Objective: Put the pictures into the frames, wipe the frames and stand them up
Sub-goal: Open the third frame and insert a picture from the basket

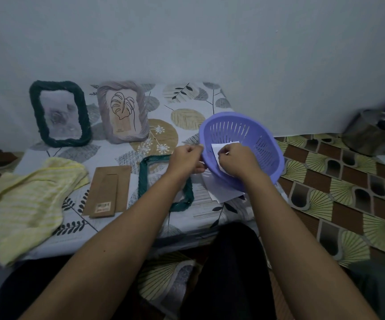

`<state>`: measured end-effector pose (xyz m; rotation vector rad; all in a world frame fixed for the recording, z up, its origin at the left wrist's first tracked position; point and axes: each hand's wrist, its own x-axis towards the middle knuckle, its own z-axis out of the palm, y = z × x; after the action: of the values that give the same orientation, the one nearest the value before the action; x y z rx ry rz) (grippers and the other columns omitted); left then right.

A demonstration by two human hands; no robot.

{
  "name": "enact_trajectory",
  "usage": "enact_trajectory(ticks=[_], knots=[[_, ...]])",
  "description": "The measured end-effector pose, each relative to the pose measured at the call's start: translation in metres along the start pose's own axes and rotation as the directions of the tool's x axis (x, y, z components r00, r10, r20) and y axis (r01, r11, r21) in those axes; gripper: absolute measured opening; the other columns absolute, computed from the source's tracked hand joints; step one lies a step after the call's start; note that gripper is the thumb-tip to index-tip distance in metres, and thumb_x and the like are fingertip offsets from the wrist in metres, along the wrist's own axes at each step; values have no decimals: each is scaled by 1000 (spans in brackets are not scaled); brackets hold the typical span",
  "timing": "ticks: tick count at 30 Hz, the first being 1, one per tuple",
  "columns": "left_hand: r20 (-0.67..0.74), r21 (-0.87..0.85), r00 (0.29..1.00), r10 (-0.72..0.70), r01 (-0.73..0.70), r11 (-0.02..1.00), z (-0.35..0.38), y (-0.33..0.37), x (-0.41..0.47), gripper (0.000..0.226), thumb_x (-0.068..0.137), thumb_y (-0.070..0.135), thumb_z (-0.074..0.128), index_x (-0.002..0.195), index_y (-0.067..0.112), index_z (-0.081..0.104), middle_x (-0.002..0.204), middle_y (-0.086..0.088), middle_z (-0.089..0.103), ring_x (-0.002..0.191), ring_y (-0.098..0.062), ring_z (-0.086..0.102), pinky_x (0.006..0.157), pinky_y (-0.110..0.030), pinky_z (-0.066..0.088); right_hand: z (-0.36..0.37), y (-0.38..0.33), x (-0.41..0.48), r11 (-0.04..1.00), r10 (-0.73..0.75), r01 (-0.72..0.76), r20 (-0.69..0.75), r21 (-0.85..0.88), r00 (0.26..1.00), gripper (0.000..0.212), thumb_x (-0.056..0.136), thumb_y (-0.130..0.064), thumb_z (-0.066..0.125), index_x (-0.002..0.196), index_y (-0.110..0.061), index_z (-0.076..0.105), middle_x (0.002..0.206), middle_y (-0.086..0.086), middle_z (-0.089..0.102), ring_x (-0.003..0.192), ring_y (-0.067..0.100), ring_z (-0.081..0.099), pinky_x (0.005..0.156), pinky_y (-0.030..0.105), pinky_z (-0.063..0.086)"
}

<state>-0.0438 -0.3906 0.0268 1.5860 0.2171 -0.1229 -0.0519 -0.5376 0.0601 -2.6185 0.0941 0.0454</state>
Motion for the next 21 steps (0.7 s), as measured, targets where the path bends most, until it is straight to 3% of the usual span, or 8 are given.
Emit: enact_trajectory(ticks=[3,7,16,21], knots=[[24,31,1000,8,-8,999,2,2,-2,7,94,14,66,90,8,64,78,-12,70,57,-15,62,62,-28,59,3,9,17,988,101,-93,61,-123,993,24,87,-13,58,107,-8,70,105,15,66,94,34,60,86,39,54],[34,6,999,0,0,1000,1,3,-3,10,92,9,69,96,4,62,76,-12,70,54,-14,61,59,-25,58,10,17,28,949,180,-122,181,-290,967,32,87,-20,64,114,-5,60,99,14,58,88,32,54,75,35,46],[40,-12,999,-10,11,1000,-1,4,-7,16,92,9,70,103,2,62,80,-13,70,57,-15,61,62,-26,59,14,17,32,943,156,-101,154,-317,976,23,89,-24,65,100,-9,52,95,11,54,87,32,53,73,34,43],[37,-20,999,-12,12,1000,0,4,-9,14,92,10,70,100,3,61,82,-15,70,57,-15,61,62,-26,59,12,19,30,950,149,-122,75,-287,986,22,82,-15,71,91,-7,53,91,12,57,82,32,52,69,33,43]])
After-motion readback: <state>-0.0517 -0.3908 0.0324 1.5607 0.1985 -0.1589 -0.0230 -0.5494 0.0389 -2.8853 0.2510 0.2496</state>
